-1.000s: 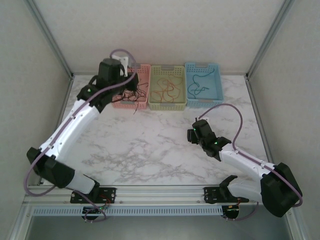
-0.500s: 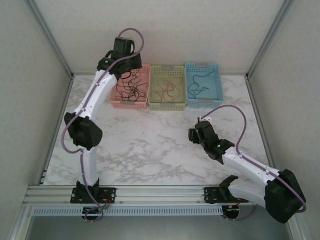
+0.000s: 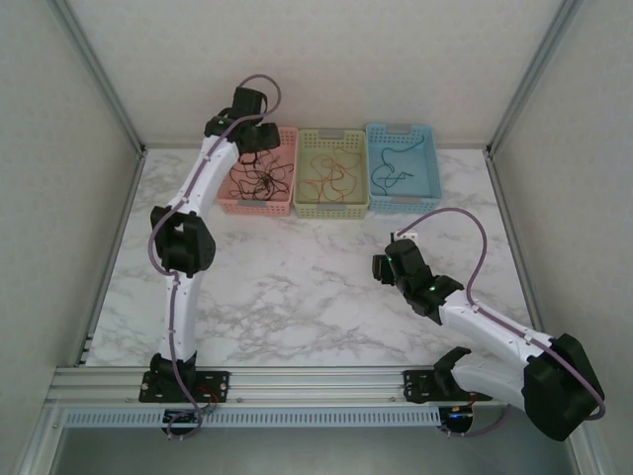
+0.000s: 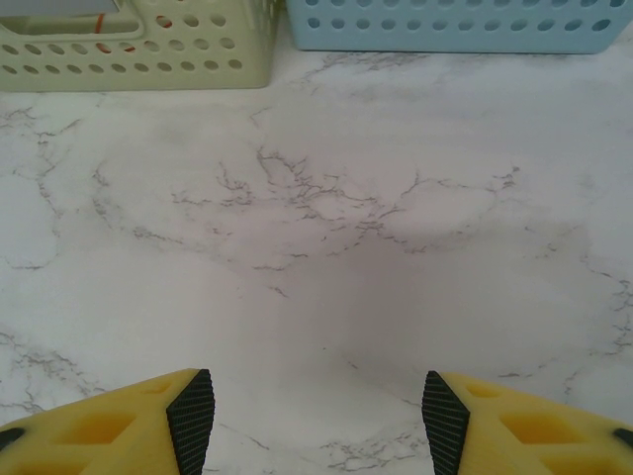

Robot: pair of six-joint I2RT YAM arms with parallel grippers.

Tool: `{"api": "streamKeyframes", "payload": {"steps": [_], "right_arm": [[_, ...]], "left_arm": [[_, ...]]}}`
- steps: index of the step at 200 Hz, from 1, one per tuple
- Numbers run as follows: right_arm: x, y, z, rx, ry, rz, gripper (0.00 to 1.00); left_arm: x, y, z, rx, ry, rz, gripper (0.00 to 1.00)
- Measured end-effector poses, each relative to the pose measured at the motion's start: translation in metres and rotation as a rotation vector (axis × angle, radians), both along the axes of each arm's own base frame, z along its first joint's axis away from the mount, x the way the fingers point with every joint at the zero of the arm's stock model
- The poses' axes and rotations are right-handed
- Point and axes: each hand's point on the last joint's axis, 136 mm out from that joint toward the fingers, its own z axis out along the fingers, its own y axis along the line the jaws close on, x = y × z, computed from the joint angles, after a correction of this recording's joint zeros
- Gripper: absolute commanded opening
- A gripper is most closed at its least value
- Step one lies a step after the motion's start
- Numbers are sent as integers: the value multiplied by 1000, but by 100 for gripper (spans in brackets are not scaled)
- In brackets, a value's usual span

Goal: Untangle the cables

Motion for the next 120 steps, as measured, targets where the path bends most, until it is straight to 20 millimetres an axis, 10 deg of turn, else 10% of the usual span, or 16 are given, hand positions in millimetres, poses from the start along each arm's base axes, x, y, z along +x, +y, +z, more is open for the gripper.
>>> {"api": "streamKeyframes", "payload": {"steps": [51, 83, 93, 120], "right_arm": [[0, 0, -4, -7, 10, 0, 60], [-1, 0, 0, 1, -1, 0, 60], [-2, -1, 2, 9, -14, 0, 60], [-5, -7, 11, 35, -67, -12, 65]], "left_arm": [[-35, 4, 27, -12, -3, -26, 67], [-114, 25, 80, -57, -125, -33, 76], [-144, 34, 97, -76, -199, -32, 99], [-220, 70, 110, -98, -391, 33, 100]]}}
